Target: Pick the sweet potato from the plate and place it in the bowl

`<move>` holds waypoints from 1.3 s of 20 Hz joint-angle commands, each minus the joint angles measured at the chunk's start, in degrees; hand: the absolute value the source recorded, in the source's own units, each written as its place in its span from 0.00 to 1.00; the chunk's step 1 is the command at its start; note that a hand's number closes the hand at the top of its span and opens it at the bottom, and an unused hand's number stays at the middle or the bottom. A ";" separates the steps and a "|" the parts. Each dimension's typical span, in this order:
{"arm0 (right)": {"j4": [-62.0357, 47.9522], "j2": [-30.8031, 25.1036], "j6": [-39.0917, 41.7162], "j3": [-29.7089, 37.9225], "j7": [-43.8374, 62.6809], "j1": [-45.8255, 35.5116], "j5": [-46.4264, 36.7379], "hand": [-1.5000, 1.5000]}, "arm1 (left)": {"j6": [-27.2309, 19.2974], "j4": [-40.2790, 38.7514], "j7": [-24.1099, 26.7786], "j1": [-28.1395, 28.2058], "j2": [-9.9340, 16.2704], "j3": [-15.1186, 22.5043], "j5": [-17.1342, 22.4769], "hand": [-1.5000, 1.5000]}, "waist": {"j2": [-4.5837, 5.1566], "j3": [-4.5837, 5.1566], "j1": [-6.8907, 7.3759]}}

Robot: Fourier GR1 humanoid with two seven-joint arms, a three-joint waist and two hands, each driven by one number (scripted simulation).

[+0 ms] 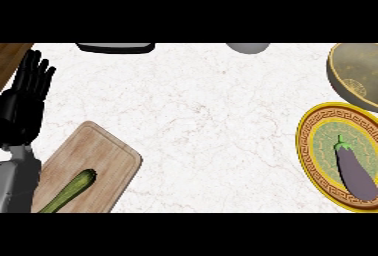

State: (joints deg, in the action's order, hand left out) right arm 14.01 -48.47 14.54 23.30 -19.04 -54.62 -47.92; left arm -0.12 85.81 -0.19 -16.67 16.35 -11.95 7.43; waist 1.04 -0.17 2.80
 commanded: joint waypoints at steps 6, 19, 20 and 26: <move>-4.83 4.72 -2.36 9.53 -0.82 -0.70 9.36 0.00 | -0.04 -1.12 0.12 -1.19 -0.16 -0.16 0.05 0.50 | 0.35 -0.11 0.25; -4.96 -8.22 -6.91 24.09 -3.84 5.26 22.36 0.00 | 1.24 0.49 0.60 0.36 0.85 -1.00 0.85 0.50 | 0.24 -0.25 -0.31; -5.42 -8.01 -7.38 24.52 -3.65 5.72 22.68 0.00 | 0.53 -0.81 0.57 0.12 1.12 -1.78 0.61 0.50 | 0.65 -0.32 0.15; -6.61 -13.23 -0.65 28.33 -5.83 10.81 26.40 0.00 | -0.58 -1.10 0.87 -1.03 -0.32 -0.99 0.14 0.50 | 0.68 -0.51 -0.98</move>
State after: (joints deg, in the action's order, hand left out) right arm 8.10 -59.17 11.29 49.14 -23.65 -46.56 -23.87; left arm 0.20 84.79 1.66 -16.41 16.37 -13.06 7.72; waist 1.65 -0.54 2.28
